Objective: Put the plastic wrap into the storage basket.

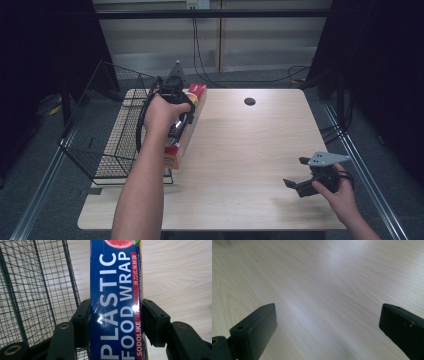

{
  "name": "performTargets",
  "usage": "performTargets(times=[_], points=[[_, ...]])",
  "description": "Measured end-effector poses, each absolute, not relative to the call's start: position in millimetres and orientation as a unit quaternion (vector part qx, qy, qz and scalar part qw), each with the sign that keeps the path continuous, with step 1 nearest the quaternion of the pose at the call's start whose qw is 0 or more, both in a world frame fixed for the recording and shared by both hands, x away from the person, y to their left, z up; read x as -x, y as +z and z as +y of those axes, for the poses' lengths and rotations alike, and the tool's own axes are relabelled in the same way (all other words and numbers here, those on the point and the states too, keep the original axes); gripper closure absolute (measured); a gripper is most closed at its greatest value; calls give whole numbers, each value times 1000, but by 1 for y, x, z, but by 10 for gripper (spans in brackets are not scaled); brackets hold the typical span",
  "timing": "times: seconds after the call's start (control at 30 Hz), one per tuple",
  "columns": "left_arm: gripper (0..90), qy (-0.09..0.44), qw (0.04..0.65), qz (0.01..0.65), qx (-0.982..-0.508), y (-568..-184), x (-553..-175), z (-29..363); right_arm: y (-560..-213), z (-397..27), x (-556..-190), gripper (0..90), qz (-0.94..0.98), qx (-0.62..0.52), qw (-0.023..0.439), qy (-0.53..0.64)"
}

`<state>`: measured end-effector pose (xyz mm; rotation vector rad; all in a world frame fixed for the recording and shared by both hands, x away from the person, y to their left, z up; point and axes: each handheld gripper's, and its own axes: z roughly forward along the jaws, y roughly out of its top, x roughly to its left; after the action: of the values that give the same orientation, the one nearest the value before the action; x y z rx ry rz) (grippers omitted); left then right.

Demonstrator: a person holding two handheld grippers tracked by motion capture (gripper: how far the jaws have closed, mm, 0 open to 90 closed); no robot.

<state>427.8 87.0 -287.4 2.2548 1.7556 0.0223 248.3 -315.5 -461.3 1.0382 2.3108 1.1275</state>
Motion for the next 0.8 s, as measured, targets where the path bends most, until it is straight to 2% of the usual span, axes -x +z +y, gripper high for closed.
performTargets(times=[0.8], points=[[469, 19, 141, 630, -763, -259, -425, 117, -460, -316, -248, 15, 818, -368, 185, 401]])
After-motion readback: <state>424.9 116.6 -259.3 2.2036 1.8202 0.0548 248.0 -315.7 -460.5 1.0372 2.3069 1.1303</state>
